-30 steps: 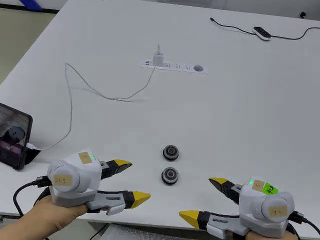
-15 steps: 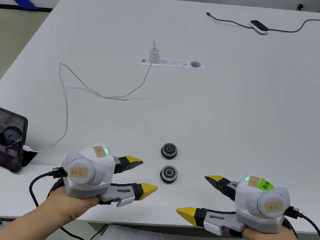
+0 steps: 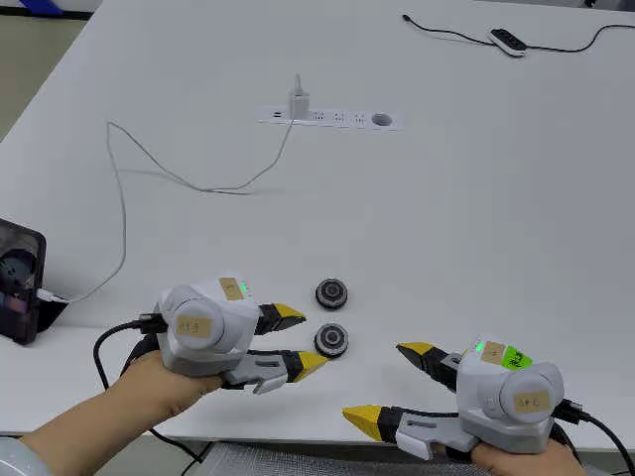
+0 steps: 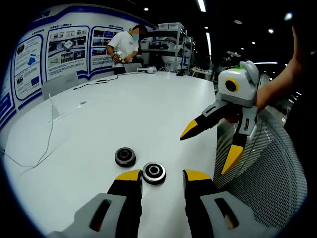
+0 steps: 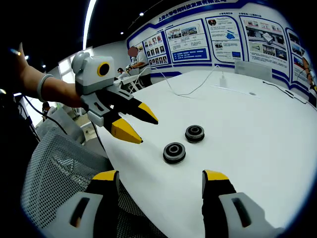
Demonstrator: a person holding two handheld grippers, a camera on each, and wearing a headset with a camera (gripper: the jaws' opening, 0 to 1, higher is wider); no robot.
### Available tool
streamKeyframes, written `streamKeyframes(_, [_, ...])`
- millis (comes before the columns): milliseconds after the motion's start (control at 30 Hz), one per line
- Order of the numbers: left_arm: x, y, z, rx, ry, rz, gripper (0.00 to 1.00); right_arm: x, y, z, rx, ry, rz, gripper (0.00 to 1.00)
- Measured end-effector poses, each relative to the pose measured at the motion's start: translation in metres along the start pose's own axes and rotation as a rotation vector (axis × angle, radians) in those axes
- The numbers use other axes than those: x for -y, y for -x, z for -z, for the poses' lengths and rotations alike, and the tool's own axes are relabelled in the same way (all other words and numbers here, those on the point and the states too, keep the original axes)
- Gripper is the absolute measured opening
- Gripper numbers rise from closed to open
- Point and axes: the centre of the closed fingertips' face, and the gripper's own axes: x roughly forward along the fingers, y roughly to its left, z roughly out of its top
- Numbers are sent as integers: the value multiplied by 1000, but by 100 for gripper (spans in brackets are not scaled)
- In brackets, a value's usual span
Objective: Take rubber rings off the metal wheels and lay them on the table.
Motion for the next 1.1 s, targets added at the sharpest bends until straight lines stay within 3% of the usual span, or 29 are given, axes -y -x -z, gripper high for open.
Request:
streamKeyframes(300, [-1, -10, 0, -30, -21, 2, 30, 0, -2, -1, 5, -5, -3, 68])
streamKeyframes(1100, [-7, -39, 12, -101, -46, -9, 16, 2, -7, -4, 15, -23, -6, 66])
